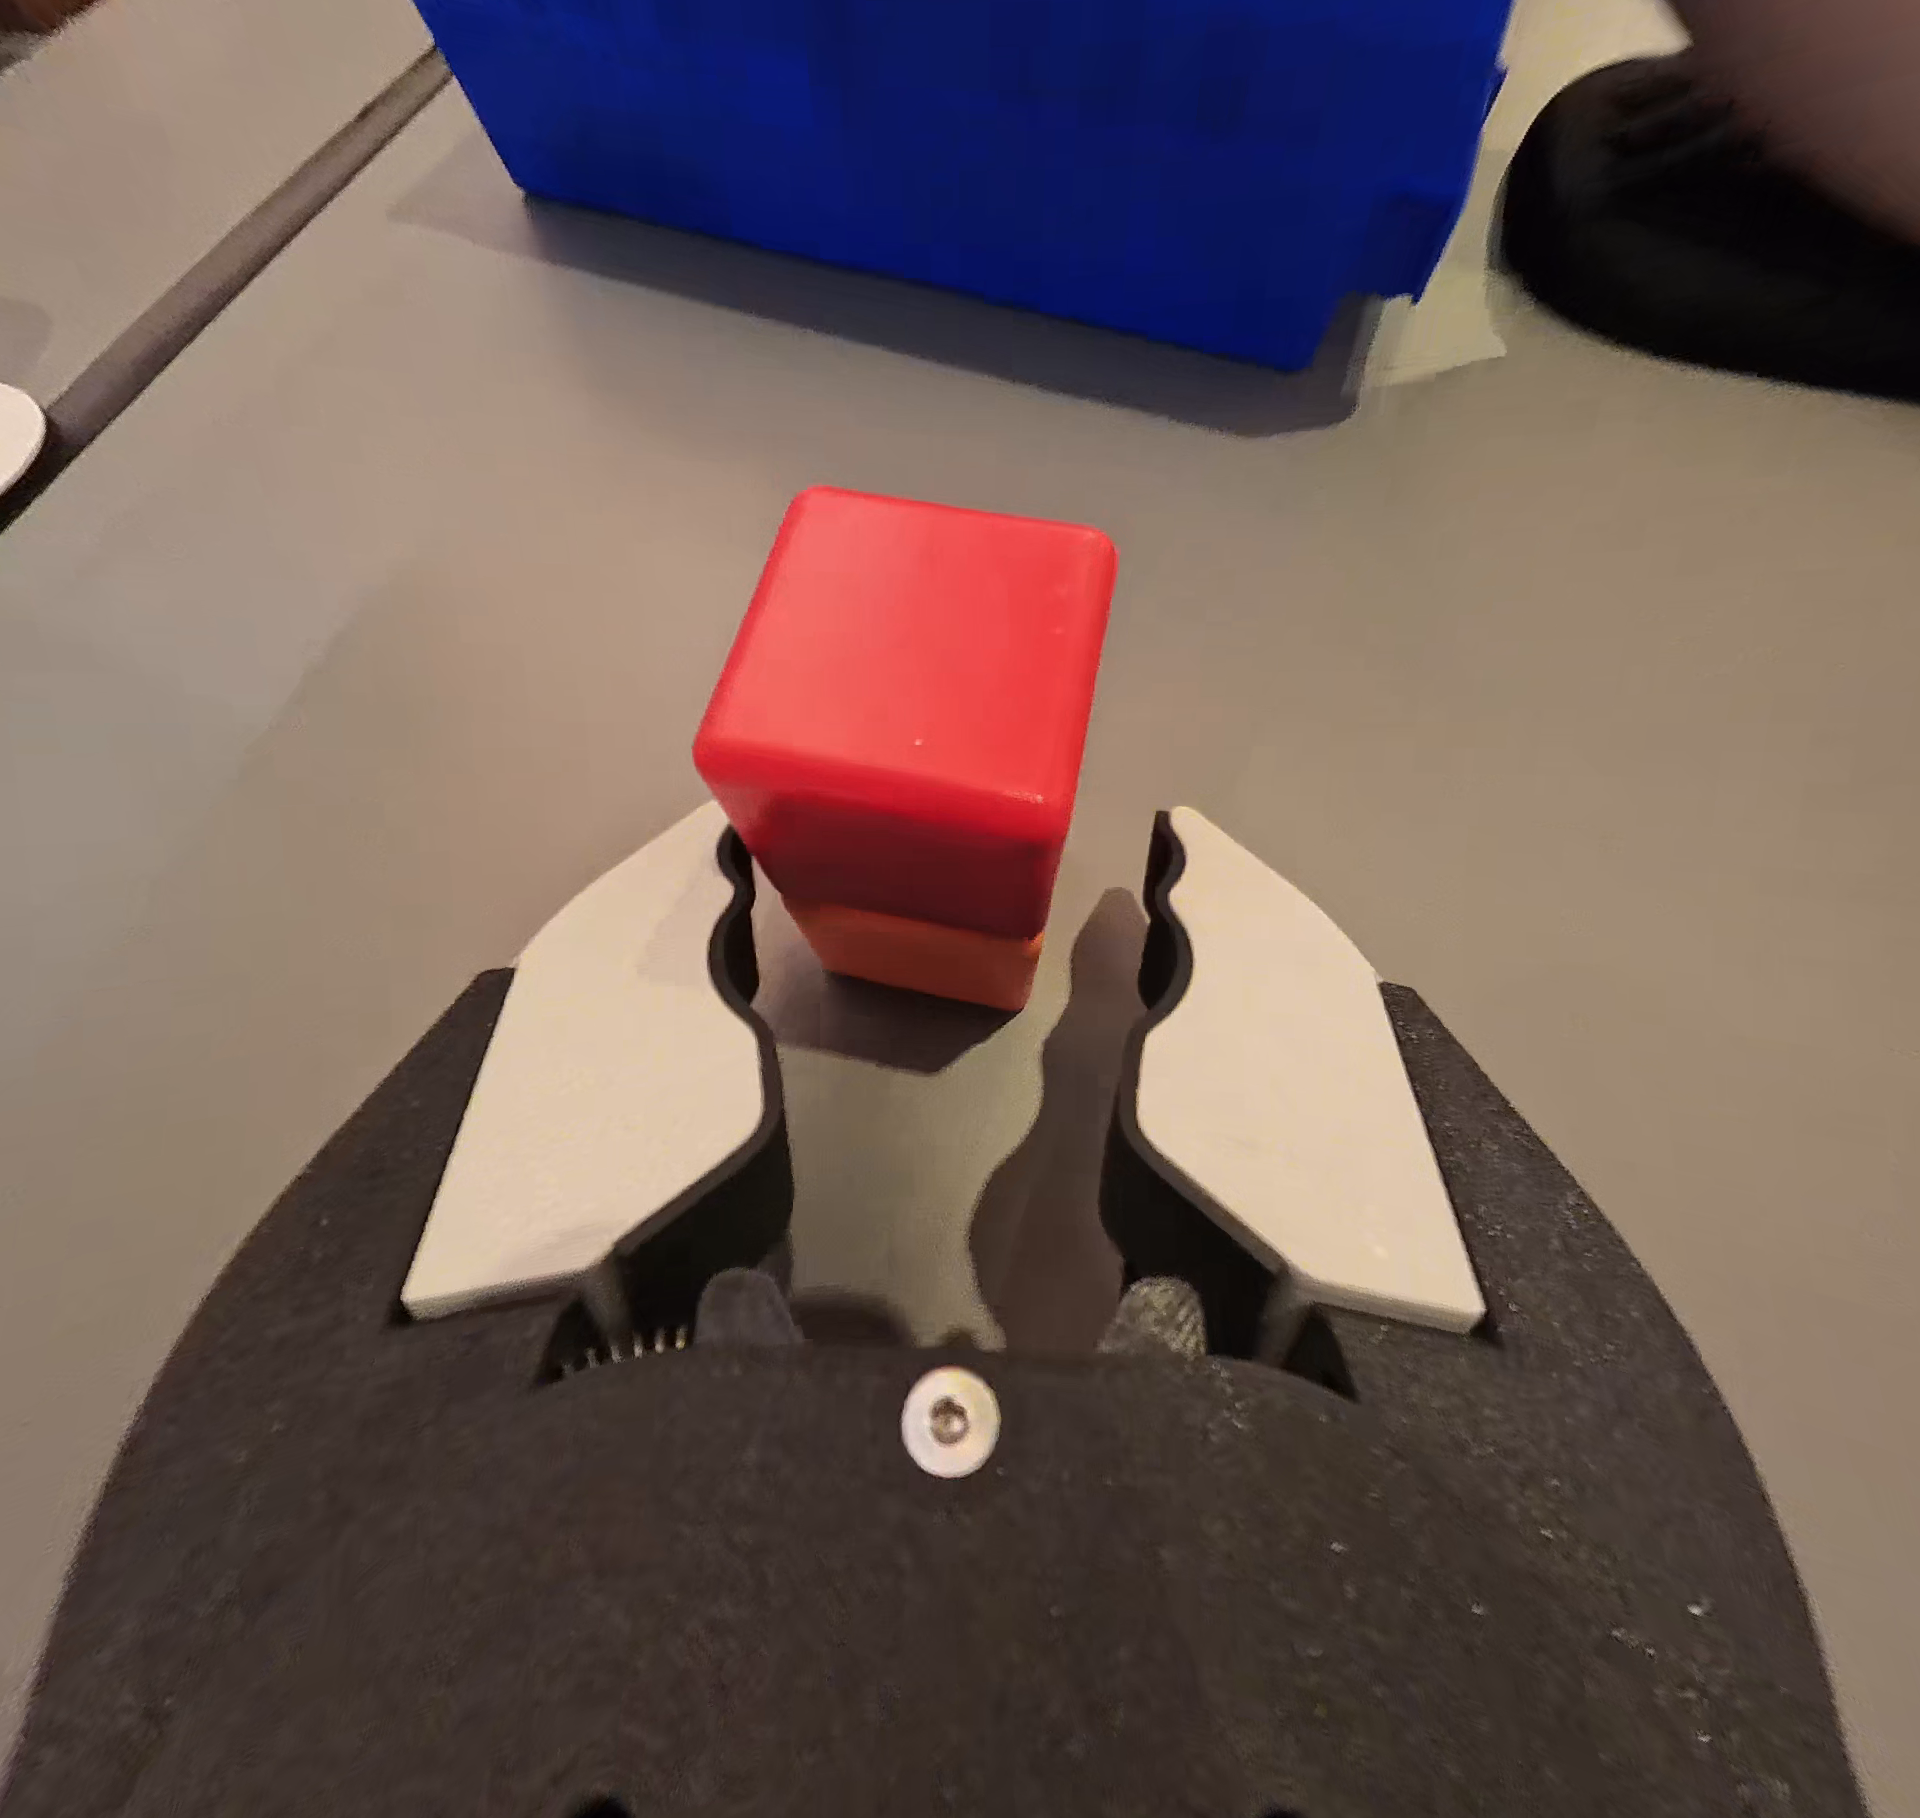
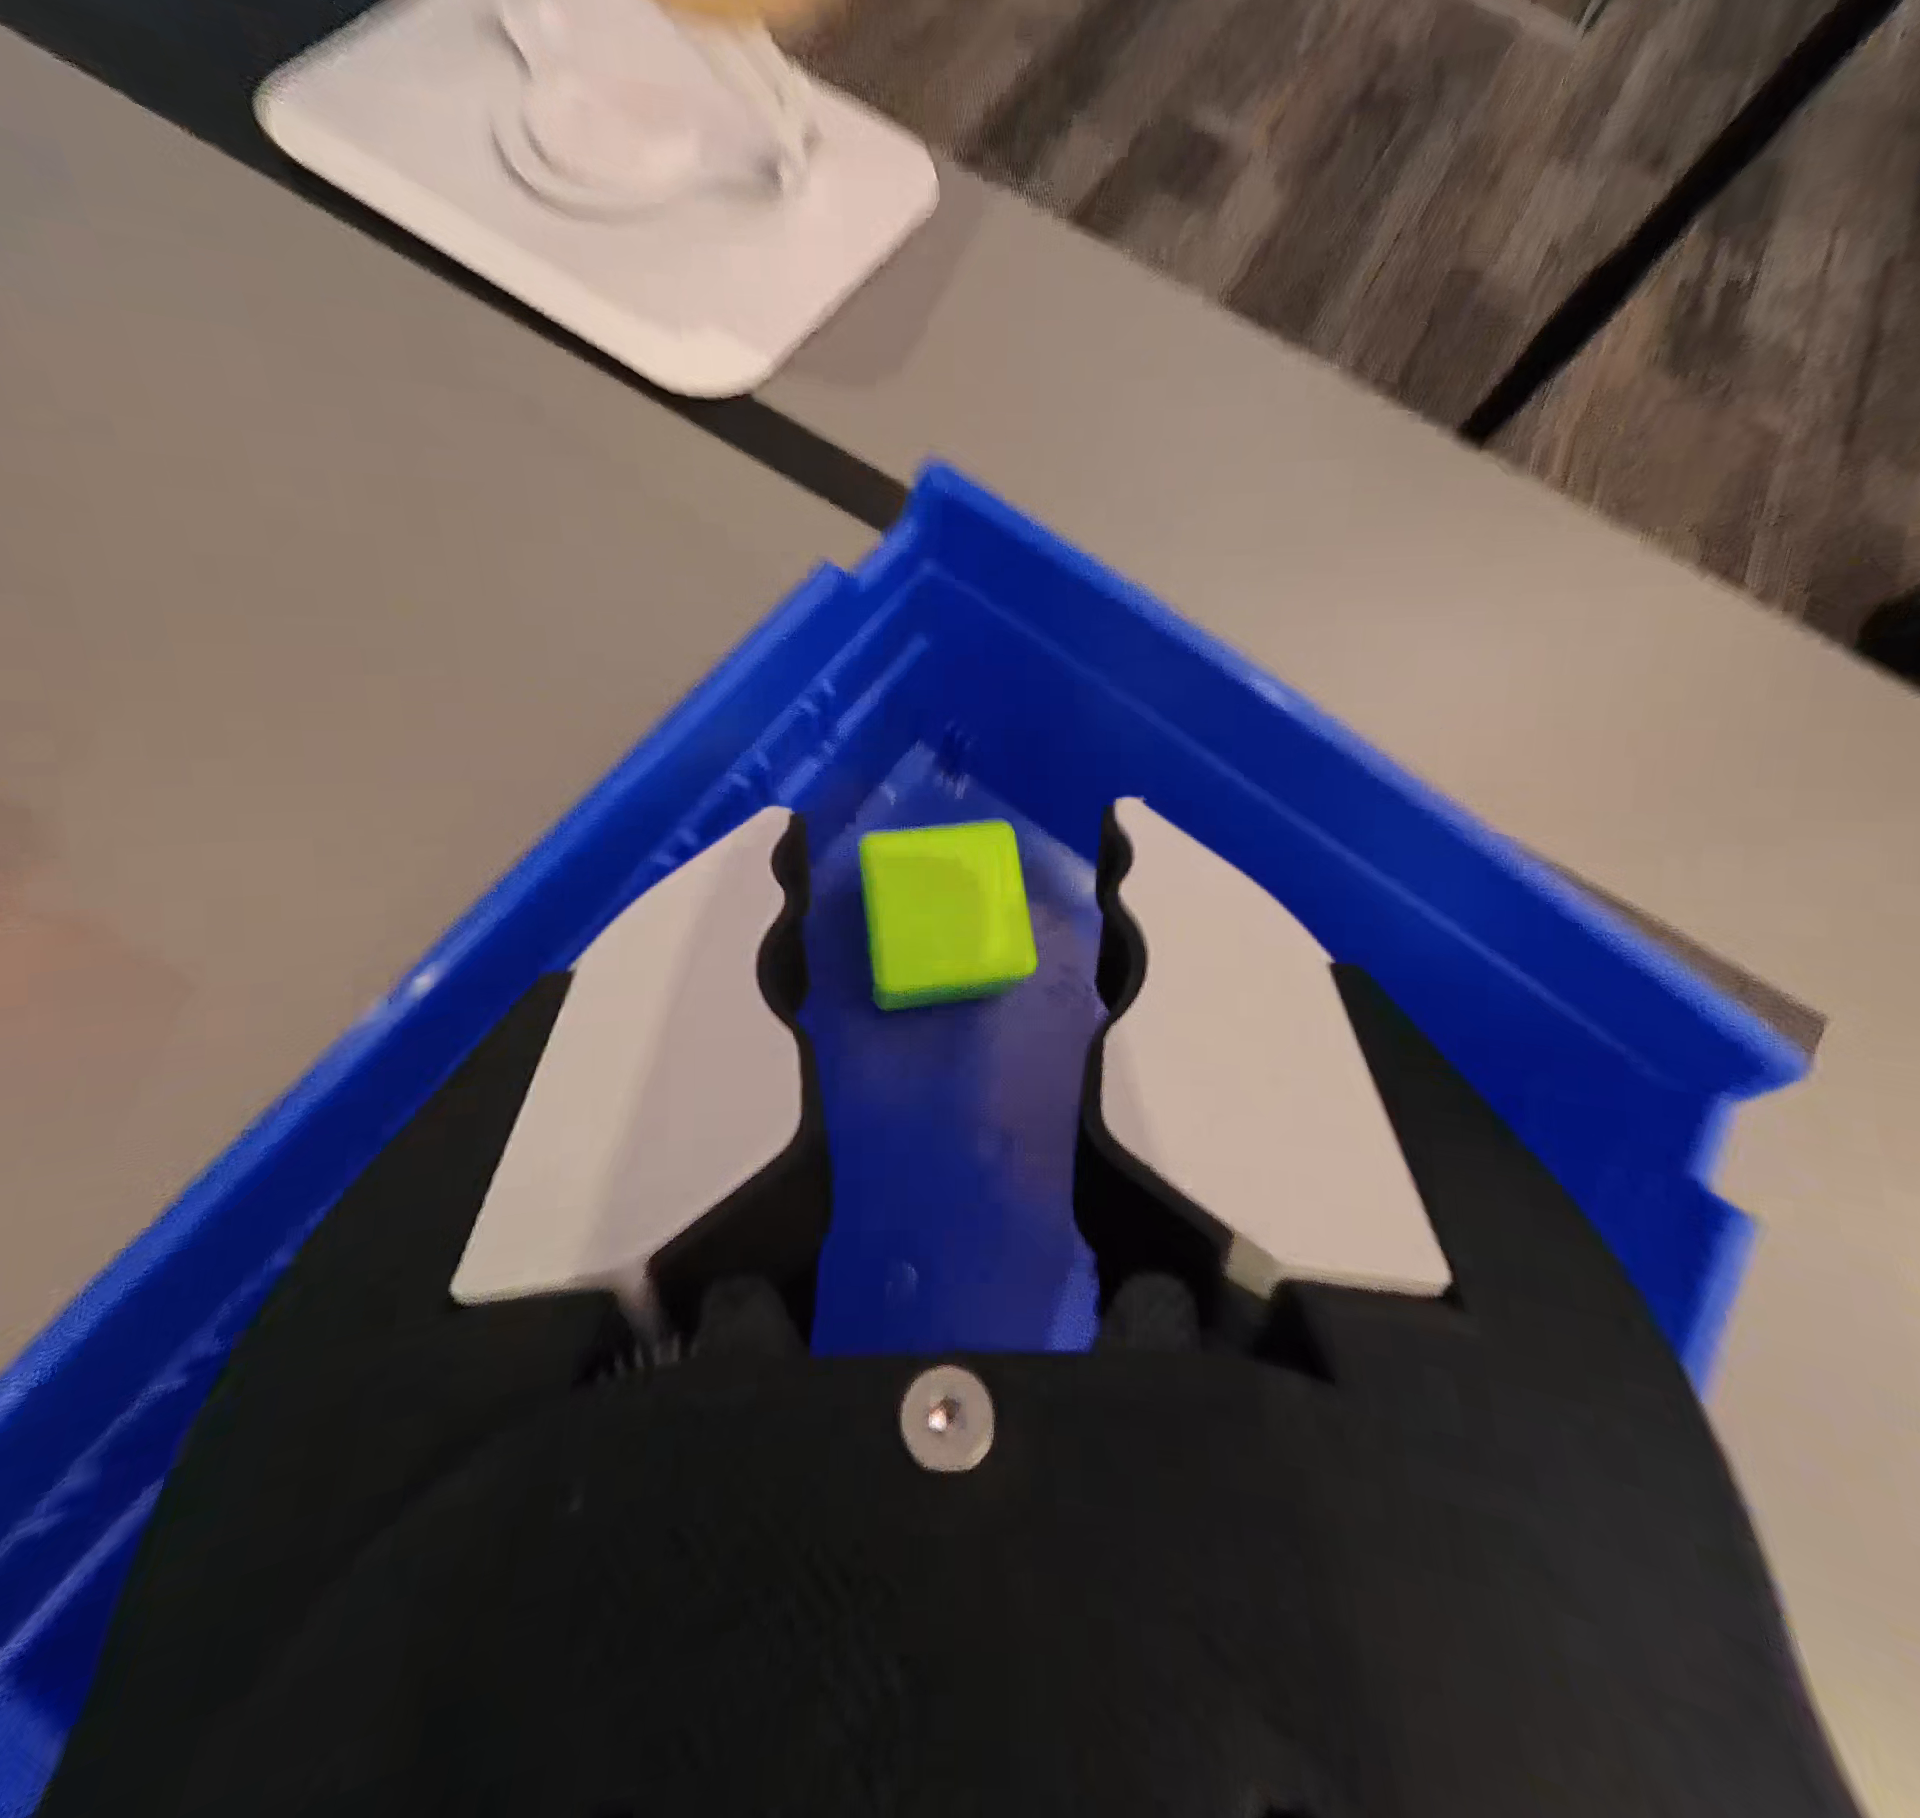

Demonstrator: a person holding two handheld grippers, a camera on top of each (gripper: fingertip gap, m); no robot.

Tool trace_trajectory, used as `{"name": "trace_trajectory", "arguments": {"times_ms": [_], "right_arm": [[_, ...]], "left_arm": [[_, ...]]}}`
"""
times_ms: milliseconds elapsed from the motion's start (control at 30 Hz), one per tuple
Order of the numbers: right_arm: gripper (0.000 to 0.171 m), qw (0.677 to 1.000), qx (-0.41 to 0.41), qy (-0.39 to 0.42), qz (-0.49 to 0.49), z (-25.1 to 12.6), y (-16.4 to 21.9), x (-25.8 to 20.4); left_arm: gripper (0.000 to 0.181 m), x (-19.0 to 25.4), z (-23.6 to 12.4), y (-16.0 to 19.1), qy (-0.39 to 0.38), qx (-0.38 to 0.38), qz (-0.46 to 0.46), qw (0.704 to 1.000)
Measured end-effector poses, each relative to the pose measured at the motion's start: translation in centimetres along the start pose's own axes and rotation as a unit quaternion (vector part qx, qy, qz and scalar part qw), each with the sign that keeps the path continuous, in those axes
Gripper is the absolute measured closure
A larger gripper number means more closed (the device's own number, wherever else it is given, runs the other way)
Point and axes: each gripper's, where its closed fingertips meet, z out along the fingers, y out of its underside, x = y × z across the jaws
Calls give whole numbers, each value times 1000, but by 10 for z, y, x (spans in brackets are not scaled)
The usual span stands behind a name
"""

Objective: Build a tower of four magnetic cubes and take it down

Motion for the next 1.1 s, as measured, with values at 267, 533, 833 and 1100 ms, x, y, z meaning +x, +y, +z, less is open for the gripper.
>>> {"name": "trace_trajectory", "arguments": {"times_ms": [267,533,833,1100], "right_arm": [[111,915,173,-307,-194,-82,-71,-168],[98,868,13,-365,-335,-43,-18,-269],[121,853,-73,-365,-367,-3,18,-295],[122,857,-82,-391,-326,-6,17,-293]], "left_arm": [[128,-2,11,16,-1,-67,-12,998],[129,-1,9,17,18,-66,-9,998],[129,0,9,17,20,-67,-1,998],[129,1,9,17,23,-66,9,997]]}}
